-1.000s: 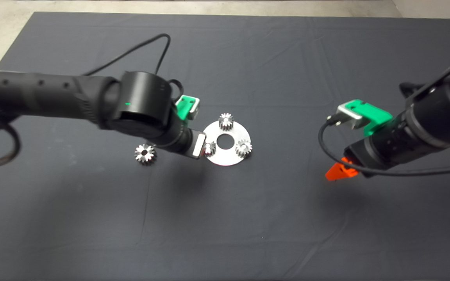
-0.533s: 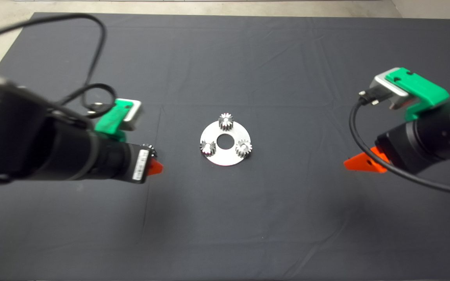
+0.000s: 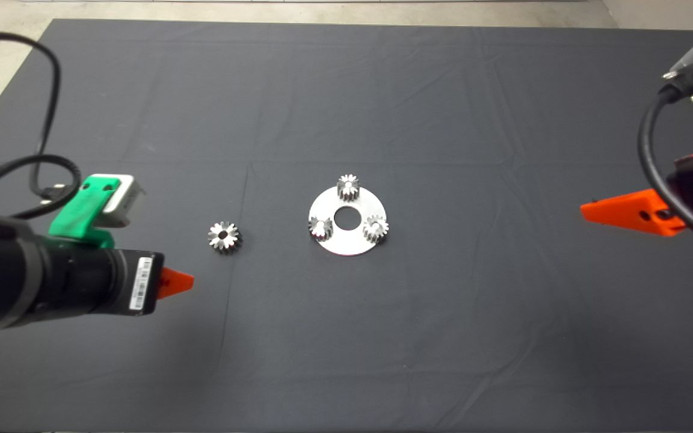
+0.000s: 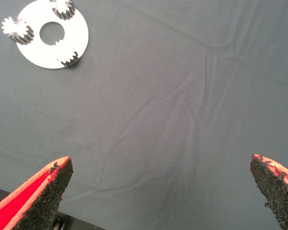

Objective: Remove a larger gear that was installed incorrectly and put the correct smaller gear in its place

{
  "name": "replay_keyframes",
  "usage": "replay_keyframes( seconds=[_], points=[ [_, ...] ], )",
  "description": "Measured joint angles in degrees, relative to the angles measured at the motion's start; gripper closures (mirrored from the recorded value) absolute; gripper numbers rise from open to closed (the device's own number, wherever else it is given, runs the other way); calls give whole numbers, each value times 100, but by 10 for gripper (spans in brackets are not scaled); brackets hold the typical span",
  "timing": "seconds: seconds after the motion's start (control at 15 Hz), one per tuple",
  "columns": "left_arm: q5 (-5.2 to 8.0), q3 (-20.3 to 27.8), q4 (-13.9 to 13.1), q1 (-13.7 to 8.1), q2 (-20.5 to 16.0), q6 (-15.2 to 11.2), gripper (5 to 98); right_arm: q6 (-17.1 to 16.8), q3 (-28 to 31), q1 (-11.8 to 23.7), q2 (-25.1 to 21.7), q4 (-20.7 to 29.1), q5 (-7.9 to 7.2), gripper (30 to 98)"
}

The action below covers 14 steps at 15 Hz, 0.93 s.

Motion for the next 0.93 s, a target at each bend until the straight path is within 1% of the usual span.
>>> replay_keyframes(
  seconds=[0.13, 0.2, 0.27, 0.4, 0.47, 0.53, 0.67, 0.73, 0.87, 0.93],
  points=[
    [1, 37, -12, -1, 64, 13, 340, 13, 6, 45, -11, 15, 11, 308],
    [-2, 37, -12, -14, 200, 66, 340, 15, 6, 44, -58, 20, 0, 308],
    [-9, 37, -10, -26, 385, 194, 340, 16, 9, 47, -67, 23, -16, 308],
    [-13, 39, -25, -26, 851, 382, 340, 35, 17, 61, -63, 33, -2, 308],
    [-22, 39, -45, -26, 1009, 488, 340, 37, 17, 63, -63, 30, 11, 308],
    [-35, 39, -55, -26, 1048, 589, 340, 43, 17, 61, -72, 32, 9, 308],
    [-33, 39, -75, -28, 997, 786, 340, 57, 17, 62, -128, 37, -11, 308],
    [-27, 37, -79, -36, 965, 939, 340, 57, 17, 67, -124, 39, -6, 308],
    [-18, -9, -110, -116, 826, 1073, 340, 58, 17, 74, -124, 39, 9, 308],
    [-16, -50, -113, -139, 739, 1097, 340, 58, 17, 74, -128, 41, 2, 308]
  ],
)
